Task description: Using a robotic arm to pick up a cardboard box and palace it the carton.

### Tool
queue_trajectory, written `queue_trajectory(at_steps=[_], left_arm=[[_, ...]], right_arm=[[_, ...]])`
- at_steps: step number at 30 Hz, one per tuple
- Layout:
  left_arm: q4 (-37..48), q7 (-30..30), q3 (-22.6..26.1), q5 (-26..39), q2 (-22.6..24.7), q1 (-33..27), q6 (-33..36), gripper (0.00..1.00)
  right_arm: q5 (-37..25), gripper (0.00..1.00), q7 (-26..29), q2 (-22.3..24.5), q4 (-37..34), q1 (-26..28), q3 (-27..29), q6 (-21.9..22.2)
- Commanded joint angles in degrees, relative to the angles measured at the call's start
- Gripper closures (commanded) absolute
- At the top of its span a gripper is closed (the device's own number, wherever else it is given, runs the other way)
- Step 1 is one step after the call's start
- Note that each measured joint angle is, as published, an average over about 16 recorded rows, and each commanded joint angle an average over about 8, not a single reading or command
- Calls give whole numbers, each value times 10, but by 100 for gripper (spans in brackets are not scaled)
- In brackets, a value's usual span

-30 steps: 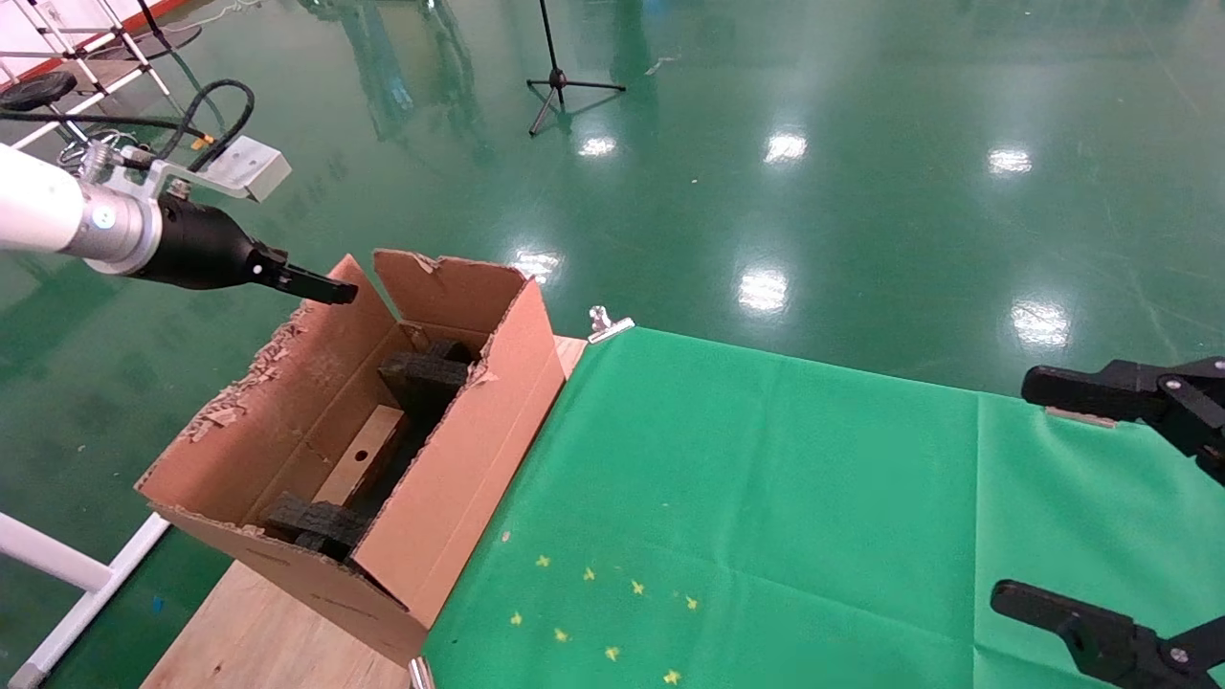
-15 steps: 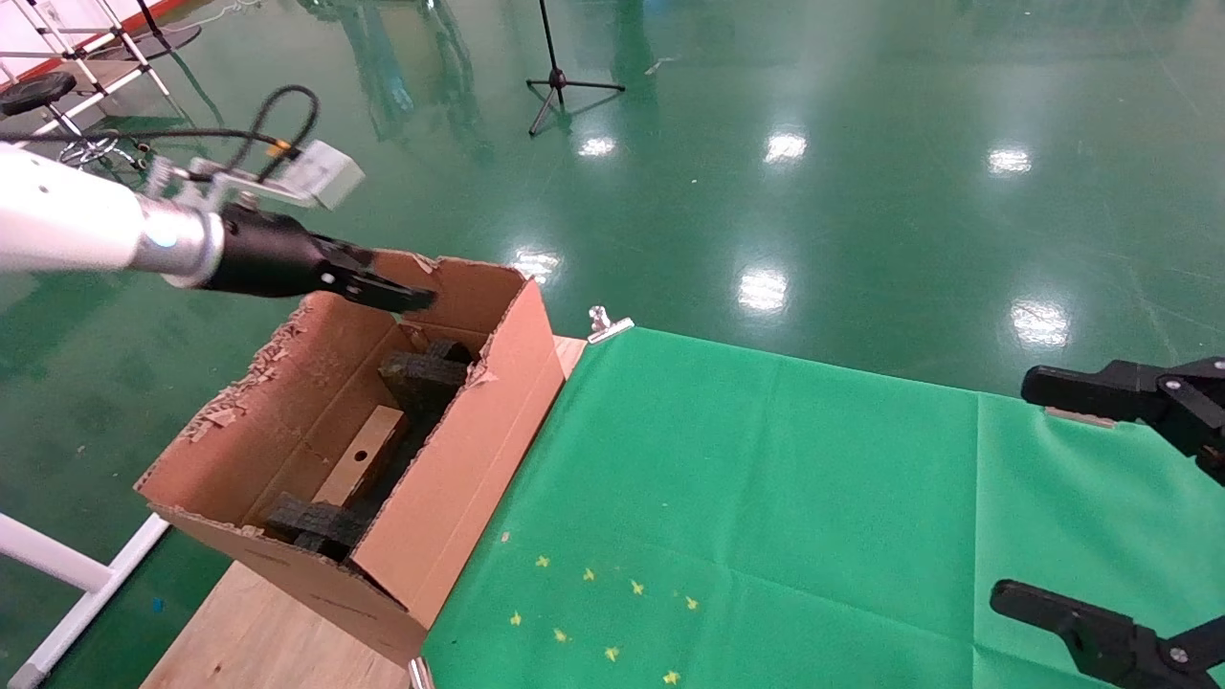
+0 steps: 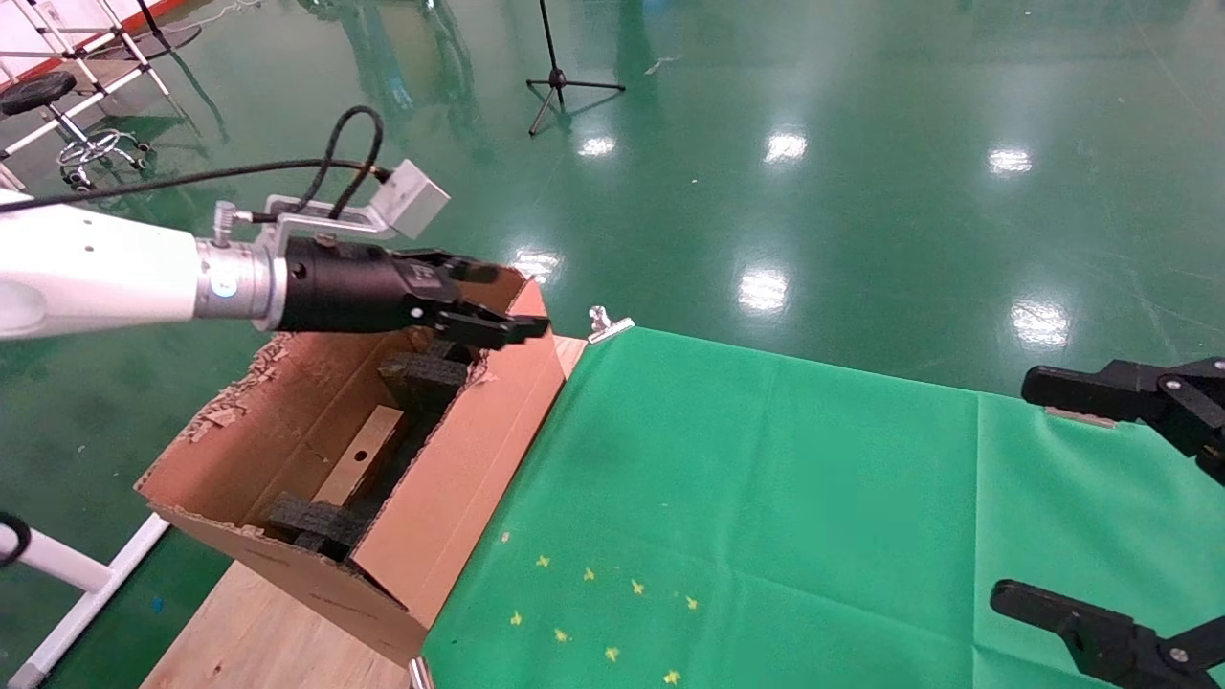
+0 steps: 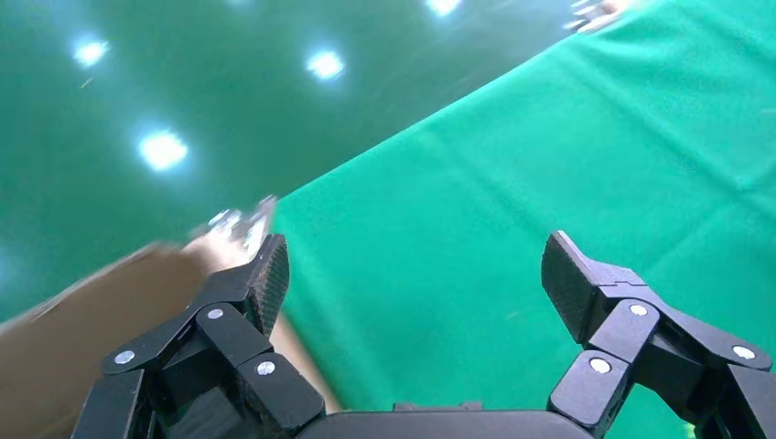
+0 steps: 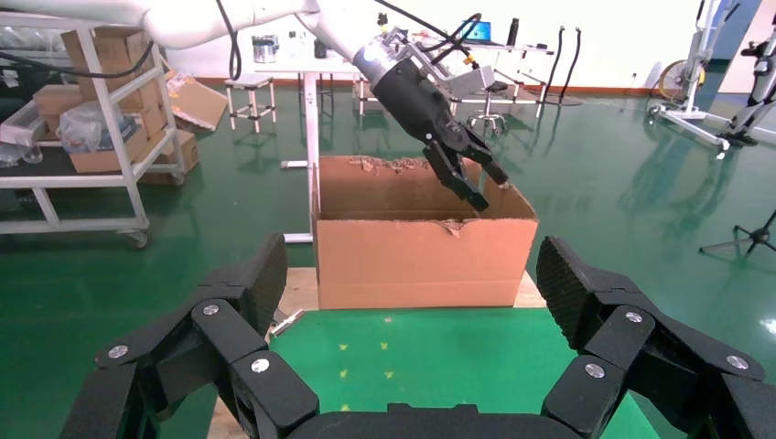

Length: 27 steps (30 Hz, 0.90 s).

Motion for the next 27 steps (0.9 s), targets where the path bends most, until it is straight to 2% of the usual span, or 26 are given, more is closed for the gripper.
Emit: queue_trajectory(at_steps=[1,27], left_arm=[[-21,9,-12,-24,-3,18,8,0],[-294,124,-167,-333,-47,254,113,0]], right_arm=[[0,0,0,0,0,0,0,0],[0,0,0,0,0,0,0,0]])
